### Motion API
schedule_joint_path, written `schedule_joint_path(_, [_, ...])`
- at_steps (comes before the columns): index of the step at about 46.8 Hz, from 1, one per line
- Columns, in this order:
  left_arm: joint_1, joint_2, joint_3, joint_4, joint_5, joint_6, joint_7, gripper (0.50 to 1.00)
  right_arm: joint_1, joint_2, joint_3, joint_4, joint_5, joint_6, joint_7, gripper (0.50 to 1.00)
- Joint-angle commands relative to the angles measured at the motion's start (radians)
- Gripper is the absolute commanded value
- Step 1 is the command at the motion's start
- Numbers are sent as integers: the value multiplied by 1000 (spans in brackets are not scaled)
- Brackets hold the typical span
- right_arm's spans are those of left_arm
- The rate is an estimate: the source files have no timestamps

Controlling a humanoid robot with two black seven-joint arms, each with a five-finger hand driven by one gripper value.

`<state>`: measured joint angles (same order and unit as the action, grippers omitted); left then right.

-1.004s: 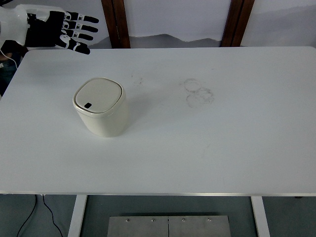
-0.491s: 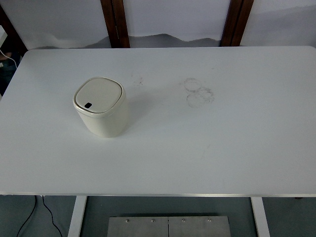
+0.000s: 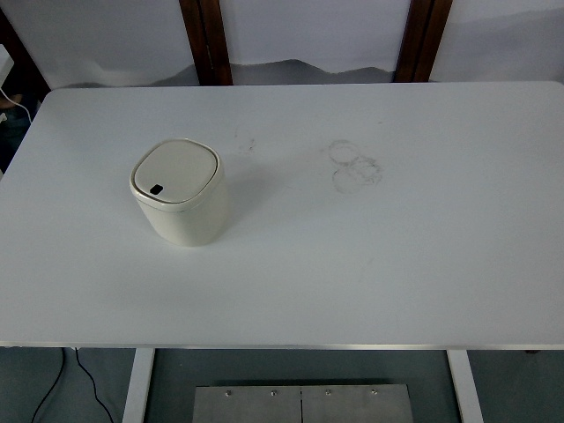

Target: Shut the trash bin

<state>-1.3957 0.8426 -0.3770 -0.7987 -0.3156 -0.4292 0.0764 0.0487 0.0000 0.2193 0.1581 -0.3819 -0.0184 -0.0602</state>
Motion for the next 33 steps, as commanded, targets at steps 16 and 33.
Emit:
schedule_joint_path(16, [274, -76, -241, 173, -79, -40, -1, 1000, -1, 0, -2, 0, 0, 0, 0, 995])
schedule_joint_path(33, [455, -126, -355, 248, -123, -59, -1, 1000, -1, 0, -2, 0, -2, 0, -1, 995])
